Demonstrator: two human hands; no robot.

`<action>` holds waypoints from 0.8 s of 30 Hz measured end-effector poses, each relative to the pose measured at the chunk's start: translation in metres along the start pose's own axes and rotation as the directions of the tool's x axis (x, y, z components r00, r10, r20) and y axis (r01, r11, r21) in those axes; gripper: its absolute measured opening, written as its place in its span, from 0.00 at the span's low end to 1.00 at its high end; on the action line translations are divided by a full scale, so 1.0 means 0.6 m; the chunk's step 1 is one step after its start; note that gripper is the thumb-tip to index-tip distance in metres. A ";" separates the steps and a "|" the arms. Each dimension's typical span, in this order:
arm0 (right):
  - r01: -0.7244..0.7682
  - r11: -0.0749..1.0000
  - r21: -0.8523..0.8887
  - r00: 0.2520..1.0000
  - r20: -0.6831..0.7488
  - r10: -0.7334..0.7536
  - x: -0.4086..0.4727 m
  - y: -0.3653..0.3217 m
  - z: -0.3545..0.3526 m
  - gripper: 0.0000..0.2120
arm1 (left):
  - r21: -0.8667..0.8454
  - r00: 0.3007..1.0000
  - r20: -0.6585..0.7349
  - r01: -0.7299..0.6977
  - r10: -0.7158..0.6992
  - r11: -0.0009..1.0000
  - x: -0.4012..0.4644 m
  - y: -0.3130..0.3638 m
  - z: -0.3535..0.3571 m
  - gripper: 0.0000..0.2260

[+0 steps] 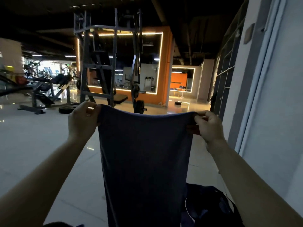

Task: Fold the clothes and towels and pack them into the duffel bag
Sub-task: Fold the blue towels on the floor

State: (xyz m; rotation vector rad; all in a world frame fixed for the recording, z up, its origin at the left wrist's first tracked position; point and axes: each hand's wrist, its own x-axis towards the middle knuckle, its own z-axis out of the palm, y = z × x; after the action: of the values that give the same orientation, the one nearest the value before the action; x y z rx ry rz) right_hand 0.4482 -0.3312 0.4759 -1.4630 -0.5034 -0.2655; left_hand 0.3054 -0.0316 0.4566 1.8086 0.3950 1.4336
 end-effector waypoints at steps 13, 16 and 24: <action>-0.508 0.859 0.068 0.856 0.157 0.493 0.095 0.248 0.091 0.04 | 0.178 0.952 0.196 0.201 -0.235 0.963 0.018 -0.210 0.101 0.06; -0.518 0.854 -0.055 0.839 0.162 0.519 0.134 0.335 0.132 0.05 | 0.227 0.934 0.178 0.267 -0.310 0.937 0.017 -0.305 0.138 0.06; -0.507 0.838 -0.200 0.833 0.137 0.536 0.209 0.565 0.233 0.09 | 0.243 0.878 0.200 0.386 -0.435 0.890 0.026 -0.512 0.242 0.06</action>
State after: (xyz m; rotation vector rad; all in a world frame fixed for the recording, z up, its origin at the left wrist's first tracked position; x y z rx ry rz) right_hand 0.6931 -0.1419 0.2426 -1.7294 -0.2131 0.2824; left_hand 0.5114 0.1229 0.2345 1.8878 0.7630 0.8833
